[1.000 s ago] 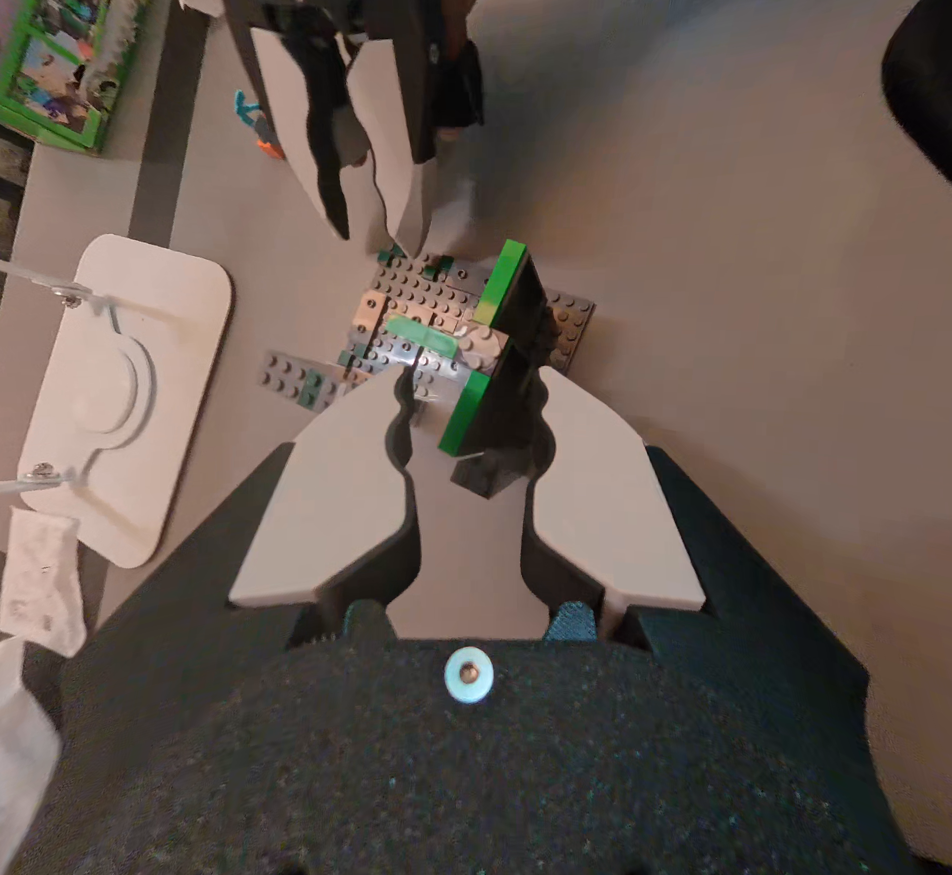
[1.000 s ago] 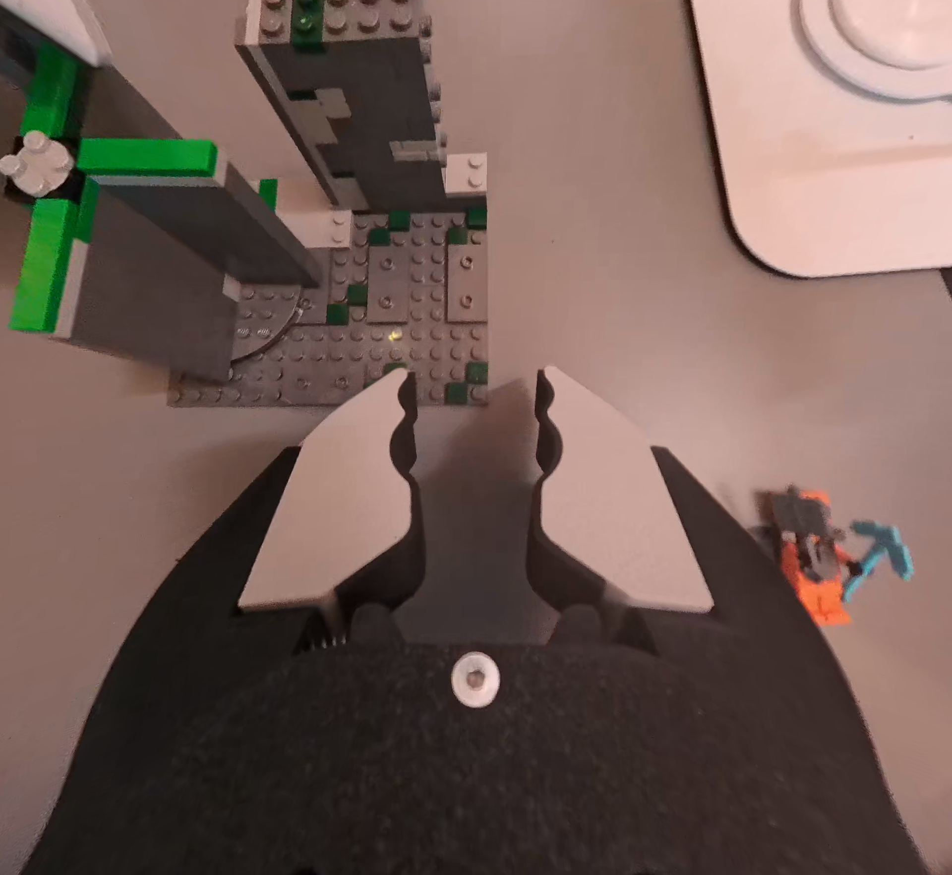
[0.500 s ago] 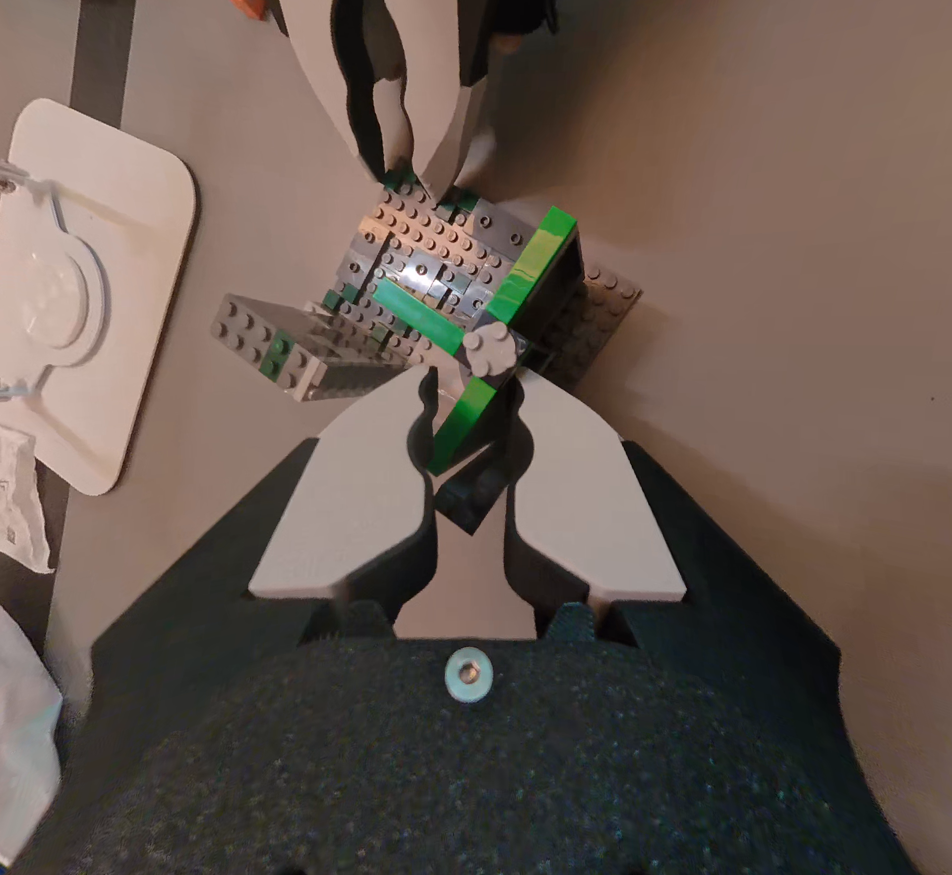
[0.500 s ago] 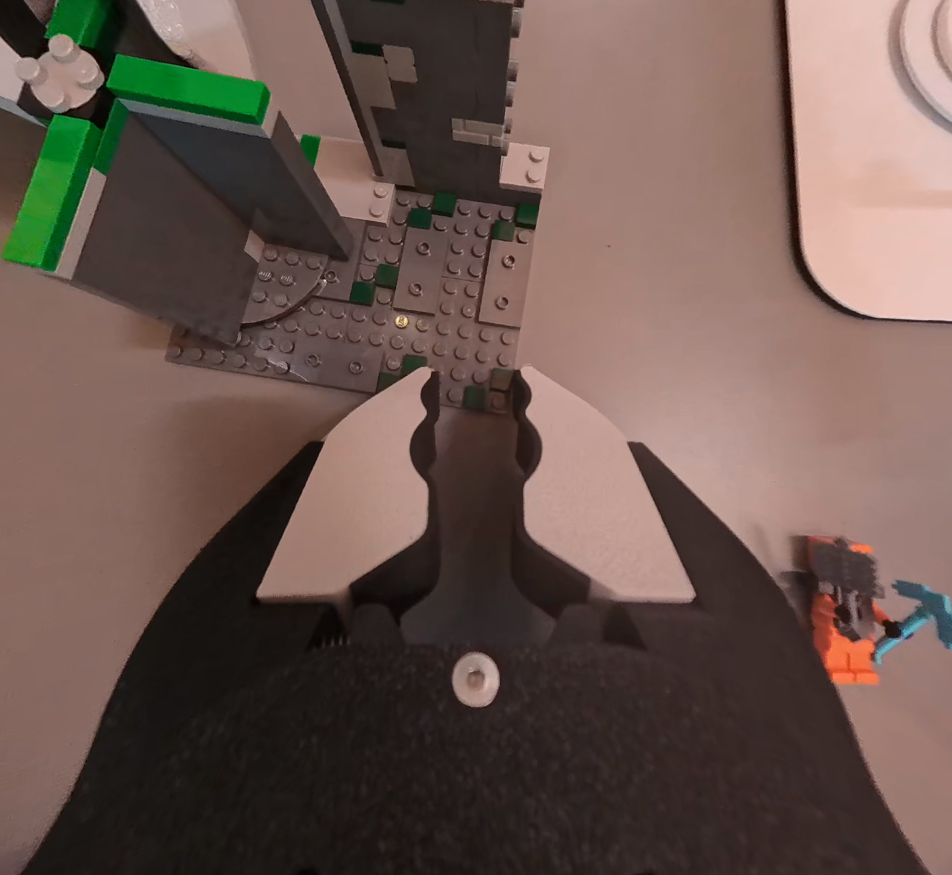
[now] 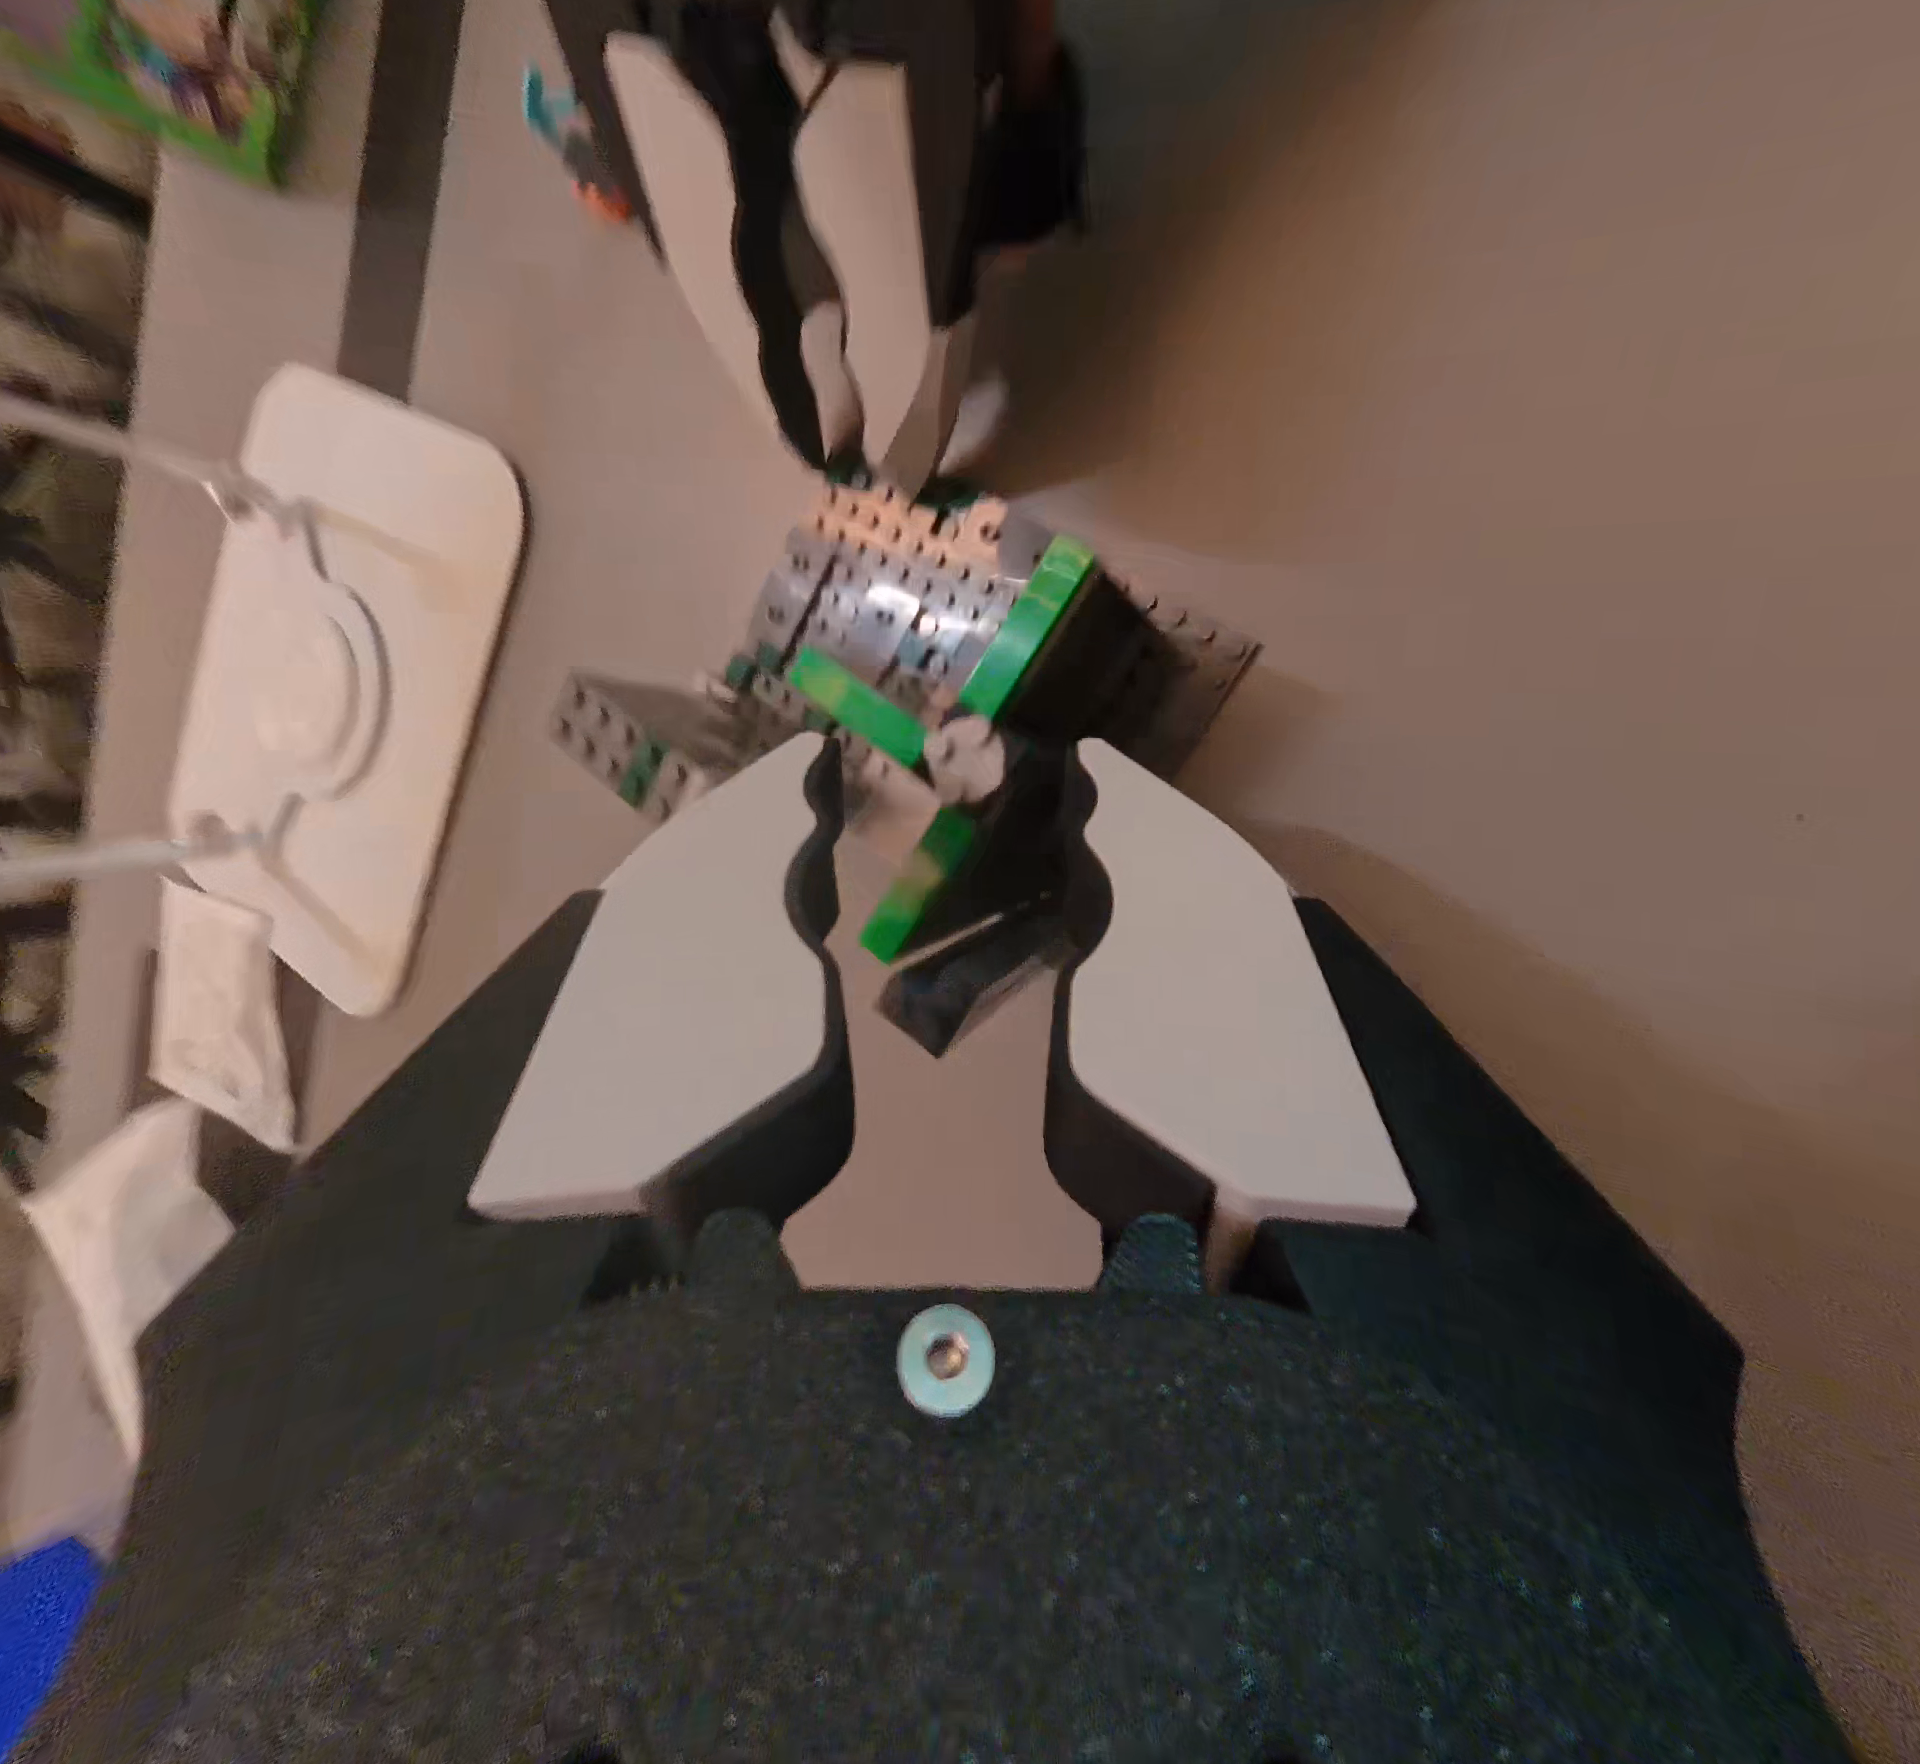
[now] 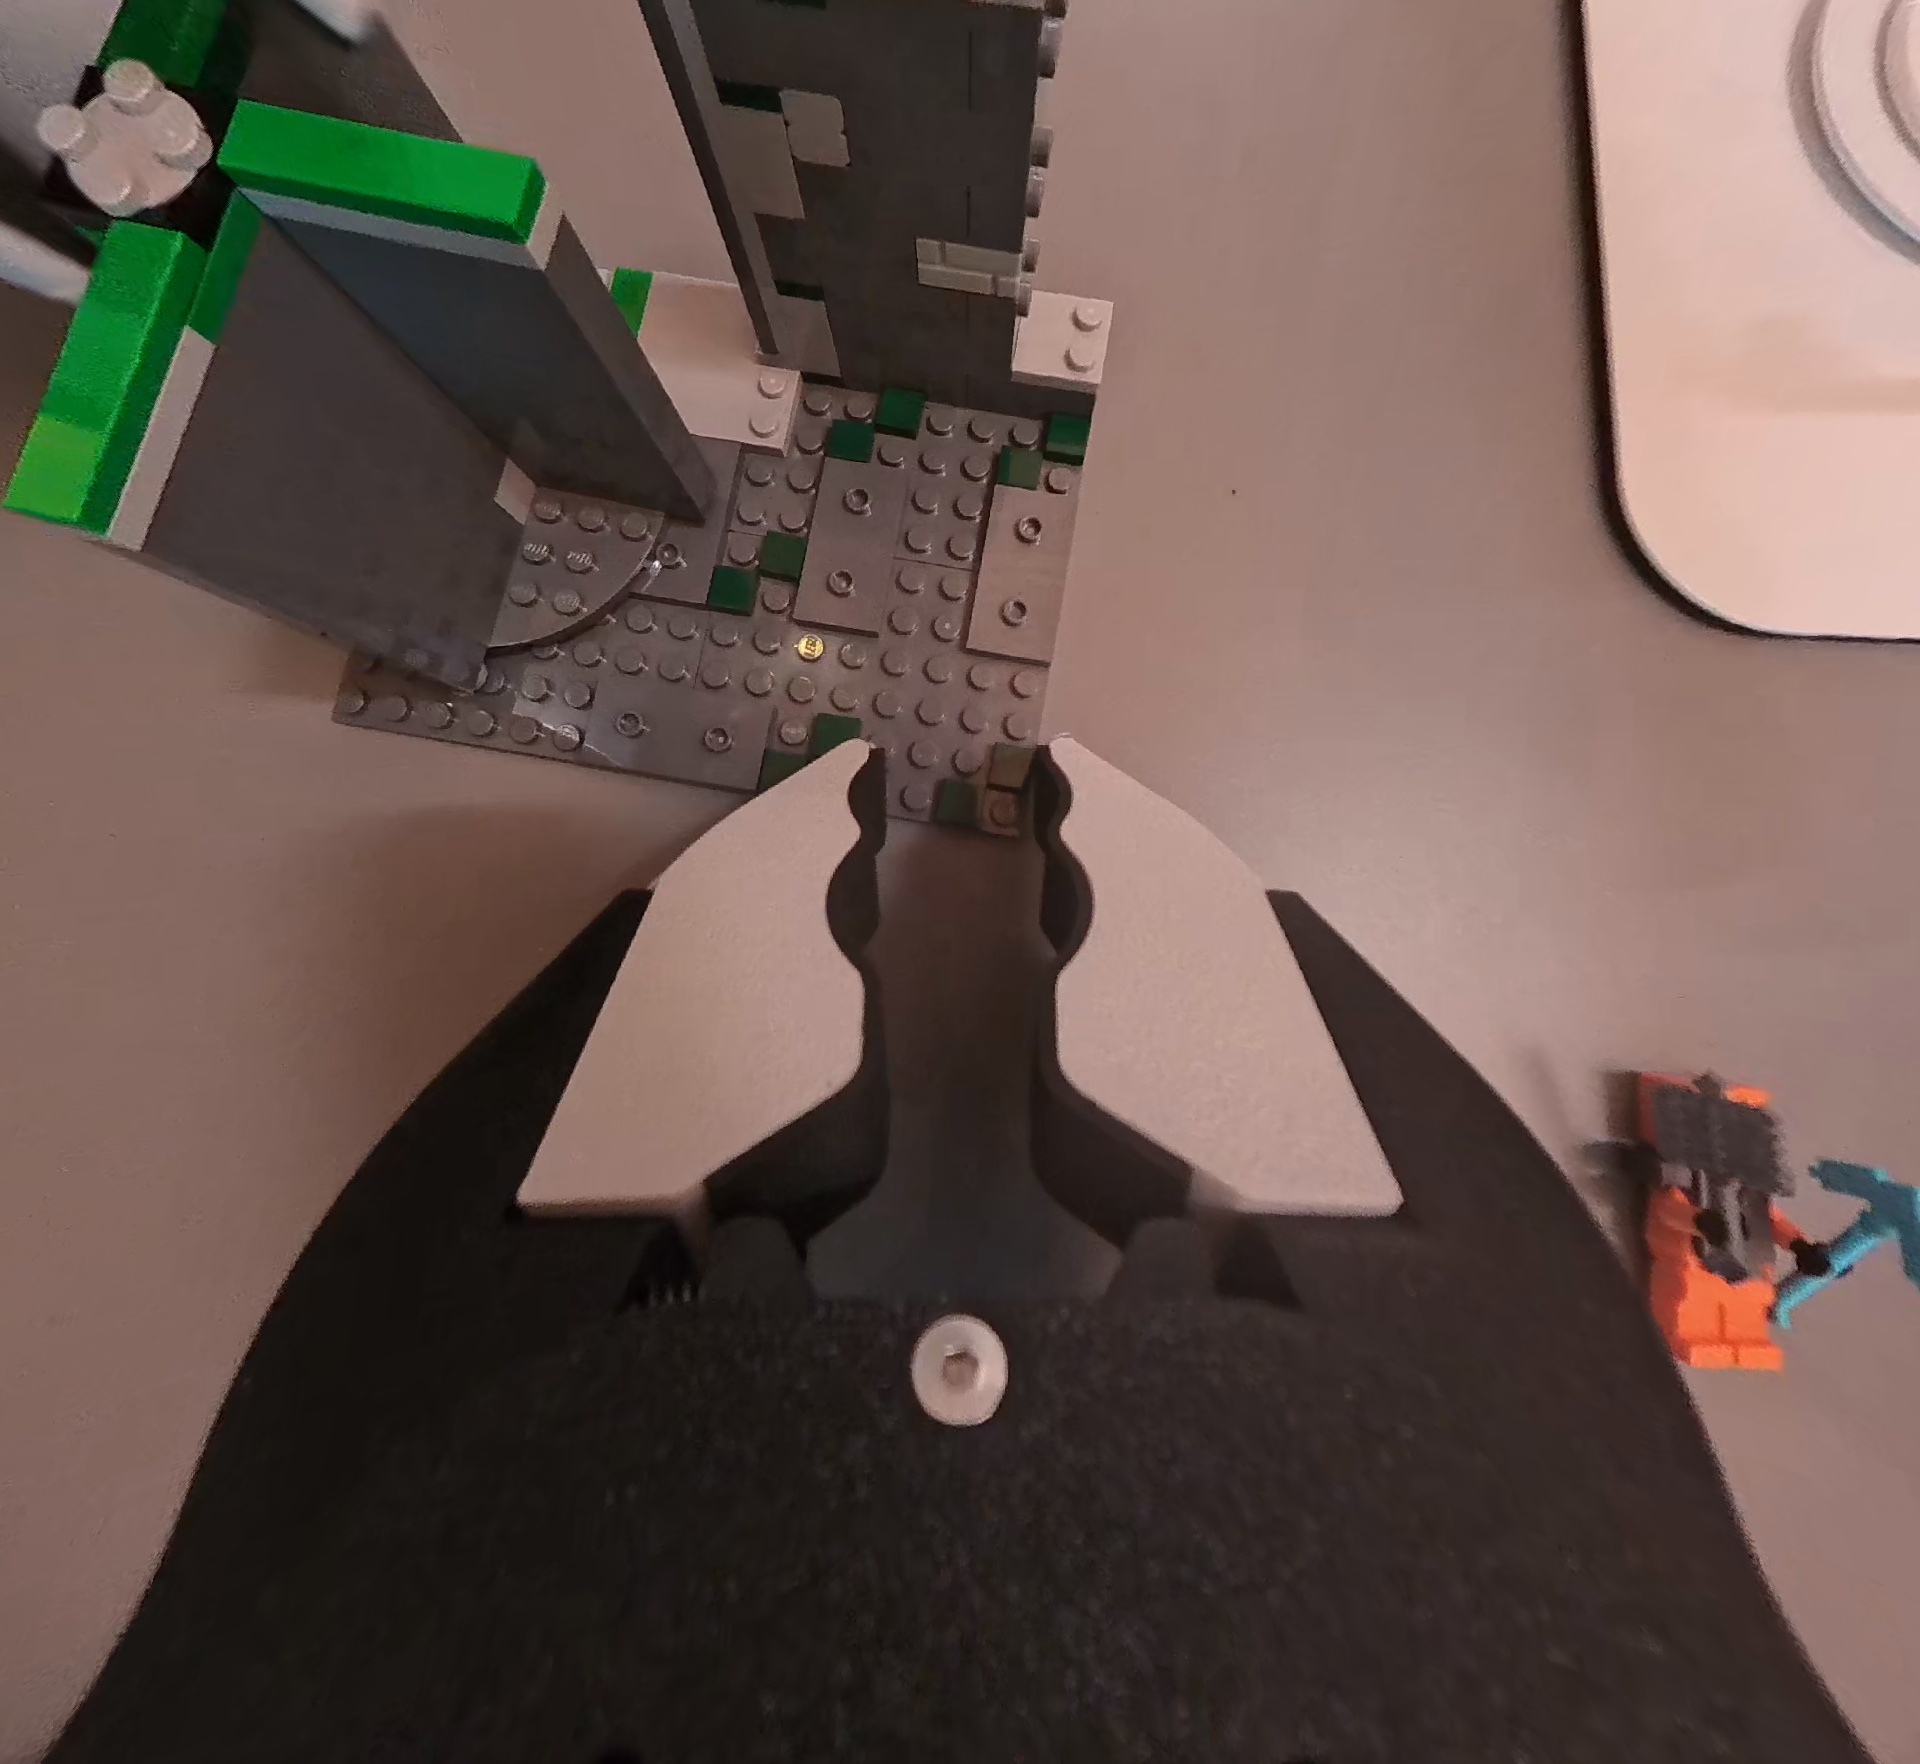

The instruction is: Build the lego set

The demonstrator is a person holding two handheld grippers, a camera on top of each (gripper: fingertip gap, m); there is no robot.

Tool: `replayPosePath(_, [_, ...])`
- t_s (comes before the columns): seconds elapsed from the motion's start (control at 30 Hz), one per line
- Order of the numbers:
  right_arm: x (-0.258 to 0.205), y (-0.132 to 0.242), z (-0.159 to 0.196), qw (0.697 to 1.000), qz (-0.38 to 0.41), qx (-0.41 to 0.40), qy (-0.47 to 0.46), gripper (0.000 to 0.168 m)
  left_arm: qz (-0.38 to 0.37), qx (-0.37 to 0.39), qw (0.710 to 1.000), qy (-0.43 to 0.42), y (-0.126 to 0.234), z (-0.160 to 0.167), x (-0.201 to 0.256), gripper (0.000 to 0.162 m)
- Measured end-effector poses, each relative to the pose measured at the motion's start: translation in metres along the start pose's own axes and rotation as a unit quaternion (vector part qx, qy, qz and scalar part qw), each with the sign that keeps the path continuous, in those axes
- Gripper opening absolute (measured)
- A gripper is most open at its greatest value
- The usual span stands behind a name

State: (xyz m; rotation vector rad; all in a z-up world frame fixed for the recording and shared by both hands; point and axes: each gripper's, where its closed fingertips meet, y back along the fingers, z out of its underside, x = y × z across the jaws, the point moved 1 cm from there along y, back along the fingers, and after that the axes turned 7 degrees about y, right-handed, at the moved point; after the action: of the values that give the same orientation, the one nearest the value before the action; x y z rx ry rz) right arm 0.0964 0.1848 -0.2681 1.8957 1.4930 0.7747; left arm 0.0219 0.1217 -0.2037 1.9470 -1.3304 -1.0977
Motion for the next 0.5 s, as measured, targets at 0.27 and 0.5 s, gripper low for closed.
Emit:
replayPosePath(0.27, [-0.003,-0.001,-0.001,1.0,0.0,0.0,0.004,0.027,0.067,-0.076,0.982,-0.158,-0.02,-0.024,0.016,0.032])
replayPosePath(0.5, [-0.003,-0.001,-0.002,1.0,-0.001,0.003,0.005,0.027,0.102,-0.099,0.978,-0.152,-0.024,-0.02,0.022,0.02])
